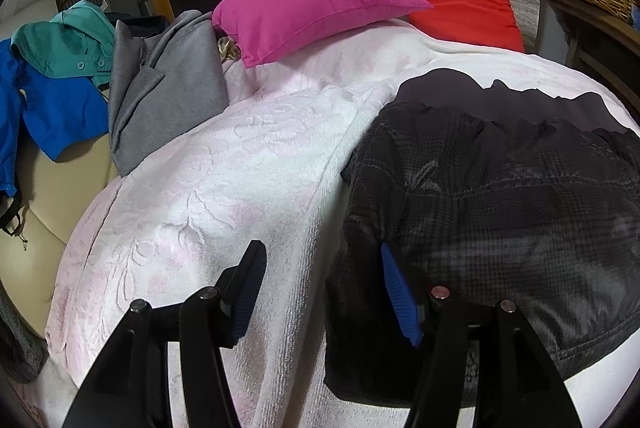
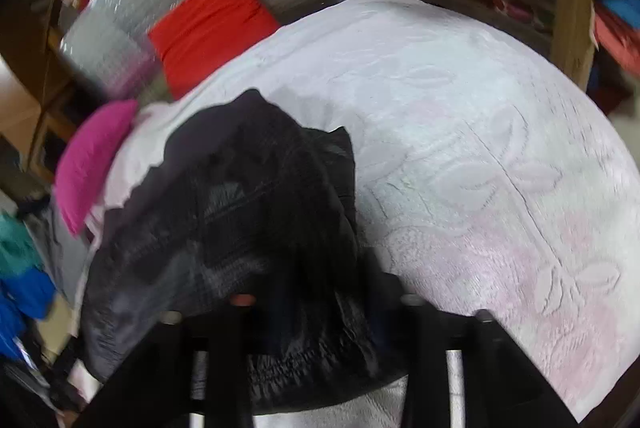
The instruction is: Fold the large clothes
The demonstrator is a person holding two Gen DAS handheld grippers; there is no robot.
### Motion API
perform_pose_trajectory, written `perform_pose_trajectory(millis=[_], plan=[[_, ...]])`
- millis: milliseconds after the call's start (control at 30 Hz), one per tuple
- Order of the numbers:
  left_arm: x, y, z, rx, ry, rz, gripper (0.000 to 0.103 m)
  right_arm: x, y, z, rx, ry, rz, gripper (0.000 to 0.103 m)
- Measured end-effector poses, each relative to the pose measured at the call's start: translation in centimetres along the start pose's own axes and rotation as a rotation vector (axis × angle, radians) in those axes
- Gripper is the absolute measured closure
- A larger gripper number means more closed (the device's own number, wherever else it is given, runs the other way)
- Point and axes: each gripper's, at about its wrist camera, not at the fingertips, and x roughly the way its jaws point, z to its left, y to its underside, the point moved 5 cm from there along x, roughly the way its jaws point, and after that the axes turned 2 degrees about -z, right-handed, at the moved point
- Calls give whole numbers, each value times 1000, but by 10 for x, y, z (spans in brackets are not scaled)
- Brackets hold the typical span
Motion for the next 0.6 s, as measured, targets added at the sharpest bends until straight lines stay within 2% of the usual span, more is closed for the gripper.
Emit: perform_pose_trajectory(millis=[33,133,233,300,367,467,500,567,600], plan=[[-2,0,1,2,2,-5,42,-4,0,-4,27,-18,-7,34],[-12,1,6,11,5,-39,41,-14,1,-12,50,-45,-35,34],[-21,3,13,10,19,-65,36,-14,5,-12,51,-51,-22,34],[-25,8,21,-7,55,-62,35,-11,11,-7,36,-61,4,34],[-22,12,26,-49,135,-29,35,-7,17,-2,-3,-43,17,35],[-17,16,27,-103,238,17,35,-2,25,9,-93,8,9,46],[-14,18,24,-94,237,34,35,-2,26,12,-116,22,-2,50],[-6,22,16,-39,191,54,35,-5,27,16,-146,35,-29,65],[-4,23,12,-23,177,61,37,-8,27,18,-166,44,-47,67]])
